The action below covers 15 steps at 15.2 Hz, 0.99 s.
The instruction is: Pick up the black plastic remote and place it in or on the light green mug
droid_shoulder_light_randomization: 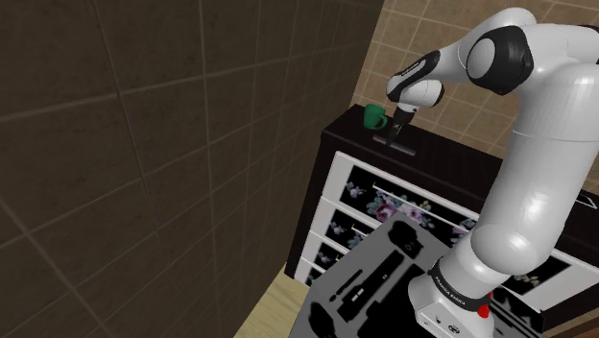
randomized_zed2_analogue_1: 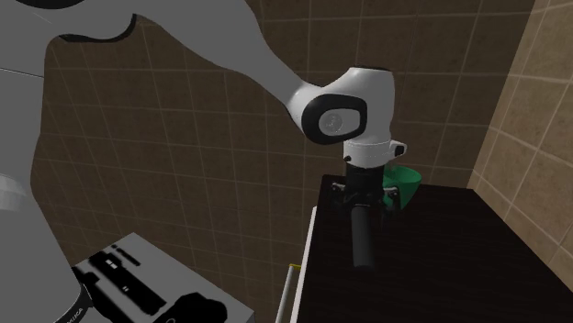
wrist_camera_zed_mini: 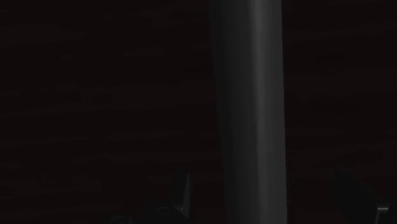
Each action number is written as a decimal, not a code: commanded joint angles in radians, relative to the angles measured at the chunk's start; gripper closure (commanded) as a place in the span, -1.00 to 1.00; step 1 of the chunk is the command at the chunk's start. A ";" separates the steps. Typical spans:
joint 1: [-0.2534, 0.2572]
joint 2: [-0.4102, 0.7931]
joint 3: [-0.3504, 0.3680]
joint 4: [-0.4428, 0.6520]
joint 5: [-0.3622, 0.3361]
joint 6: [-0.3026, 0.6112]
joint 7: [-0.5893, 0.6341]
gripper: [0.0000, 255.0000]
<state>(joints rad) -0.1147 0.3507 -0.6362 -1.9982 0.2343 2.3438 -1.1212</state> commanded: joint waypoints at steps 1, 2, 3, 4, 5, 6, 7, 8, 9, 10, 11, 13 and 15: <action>-0.006 0.013 0.006 -0.004 0.012 0.015 -0.008 -1.00; -0.006 0.013 0.006 -0.004 0.012 0.015 -0.008 -1.00; -0.006 0.013 0.006 -0.004 0.012 0.015 -0.008 -1.00; -0.006 0.013 0.006 -0.004 0.012 0.015 -0.008 -1.00; -0.006 0.013 0.006 -0.004 0.012 0.015 -0.008 -1.00; -0.006 0.013 0.006 -0.004 0.012 0.015 -0.008 -1.00; -0.006 0.013 0.006 -0.004 0.012 0.015 -0.008 -1.00; -0.006 0.013 0.006 -0.004 0.011 0.015 -0.008 -1.00; -0.006 0.013 0.006 -0.004 0.011 0.015 -0.008 1.00; -0.006 0.013 0.006 -0.004 0.011 0.015 -0.008 1.00; -0.006 0.013 0.006 -0.004 0.011 0.015 -0.008 1.00; -0.005 0.013 0.006 -0.003 0.011 0.014 -0.007 1.00; -0.006 0.013 0.006 -0.003 0.011 0.014 -0.007 1.00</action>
<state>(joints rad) -0.1193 0.3607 -0.6294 -2.0009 0.2459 2.3547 -1.1288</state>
